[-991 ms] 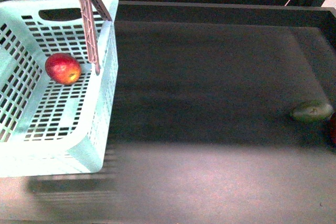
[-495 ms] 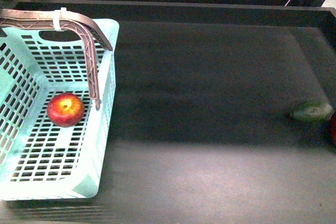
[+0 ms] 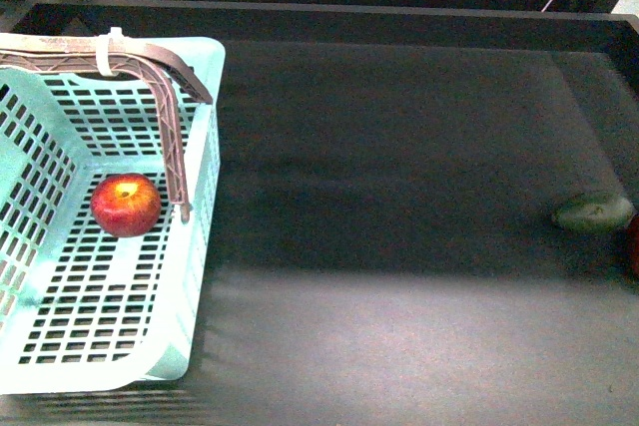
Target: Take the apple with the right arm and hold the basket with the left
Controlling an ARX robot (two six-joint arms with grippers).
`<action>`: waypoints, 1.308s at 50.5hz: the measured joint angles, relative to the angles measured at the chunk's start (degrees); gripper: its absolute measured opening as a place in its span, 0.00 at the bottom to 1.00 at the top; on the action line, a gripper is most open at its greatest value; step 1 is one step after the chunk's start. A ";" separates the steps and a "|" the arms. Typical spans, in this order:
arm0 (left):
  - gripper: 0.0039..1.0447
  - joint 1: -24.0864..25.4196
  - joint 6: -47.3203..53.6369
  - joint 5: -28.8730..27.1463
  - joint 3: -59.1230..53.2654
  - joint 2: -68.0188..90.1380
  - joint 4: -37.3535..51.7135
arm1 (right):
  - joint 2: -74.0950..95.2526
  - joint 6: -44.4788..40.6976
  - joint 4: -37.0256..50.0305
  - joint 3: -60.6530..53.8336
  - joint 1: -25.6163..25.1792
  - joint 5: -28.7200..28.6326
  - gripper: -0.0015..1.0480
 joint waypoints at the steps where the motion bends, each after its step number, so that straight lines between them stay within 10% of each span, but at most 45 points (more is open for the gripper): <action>1: 0.93 -0.02 0.09 0.15 -0.48 -1.20 -0.37 | 0.00 -0.02 0.00 0.00 0.00 0.00 0.92; 16: 0.93 -0.81 4.07 -0.04 -3.21 -14.14 -6.29 | 0.00 0.00 0.00 0.00 0.00 0.00 0.92; 26: 0.56 0.94 62.23 6.45 -29.99 -22.43 49.75 | 0.00 -0.02 0.00 0.00 0.00 0.04 0.92; 34: 0.24 2.45 85.40 7.56 -39.19 -28.70 56.94 | 0.00 0.00 0.00 0.00 0.00 0.02 0.92; 40: 0.03 5.49 88.52 11.34 -43.50 -32.13 56.96 | 0.00 0.00 0.00 0.00 0.00 0.04 0.92; 66: 0.03 6.27 89.96 11.52 -52.89 -46.82 52.24 | 0.00 0.00 0.00 0.00 0.00 0.07 0.92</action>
